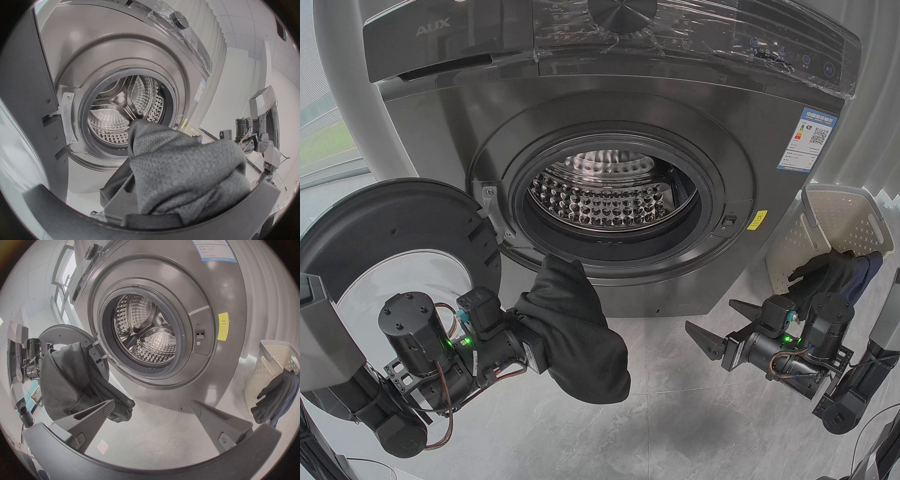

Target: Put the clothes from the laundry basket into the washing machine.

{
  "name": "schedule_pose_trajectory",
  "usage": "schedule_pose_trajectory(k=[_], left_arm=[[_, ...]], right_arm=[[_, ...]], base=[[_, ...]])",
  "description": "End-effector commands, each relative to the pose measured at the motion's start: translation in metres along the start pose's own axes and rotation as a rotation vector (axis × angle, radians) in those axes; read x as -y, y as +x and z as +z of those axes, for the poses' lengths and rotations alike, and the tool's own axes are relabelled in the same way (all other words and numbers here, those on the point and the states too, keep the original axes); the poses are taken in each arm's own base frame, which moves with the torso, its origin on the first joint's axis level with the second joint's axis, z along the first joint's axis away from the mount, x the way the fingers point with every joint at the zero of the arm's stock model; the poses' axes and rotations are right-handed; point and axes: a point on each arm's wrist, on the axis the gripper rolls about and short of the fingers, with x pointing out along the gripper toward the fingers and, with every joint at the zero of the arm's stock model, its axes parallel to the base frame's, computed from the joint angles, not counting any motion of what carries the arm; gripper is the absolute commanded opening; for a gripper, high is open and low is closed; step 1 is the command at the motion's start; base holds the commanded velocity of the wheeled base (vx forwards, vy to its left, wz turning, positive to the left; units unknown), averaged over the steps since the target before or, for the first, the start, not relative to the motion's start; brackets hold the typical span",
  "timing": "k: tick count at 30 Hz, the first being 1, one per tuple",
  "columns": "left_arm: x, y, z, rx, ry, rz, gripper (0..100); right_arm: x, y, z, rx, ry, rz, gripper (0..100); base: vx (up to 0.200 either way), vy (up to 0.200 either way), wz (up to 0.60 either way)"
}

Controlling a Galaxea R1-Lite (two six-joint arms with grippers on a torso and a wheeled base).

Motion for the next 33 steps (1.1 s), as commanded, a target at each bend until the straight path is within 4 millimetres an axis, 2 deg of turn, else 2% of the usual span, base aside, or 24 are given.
schedule_pose_trajectory(k=[1,9,33], left_arm=[[0.0009,0.001,-0.0029,-0.011,-0.002,-0.004,0],[0.0026,0.0017,-0.0022,-0.006,-0.003,-0.01,0],[0.0048,0.0033,-0.0014,0.0,-0.003,-0.012,0]], right_arm=[[-0.0002,0.0002,-0.0009,-0.004,0.0,0.001,100],[-0.0006,-0.0003,-0.0017,-0.008,0.0,0.003,100],[-0.0021,-0.0023,-0.0026,-0.013,-0.001,0.008,100]], base=[[0.2,0.0,0.0],[0.2,0.0,0.0],[0.0,0.0,0.0]])
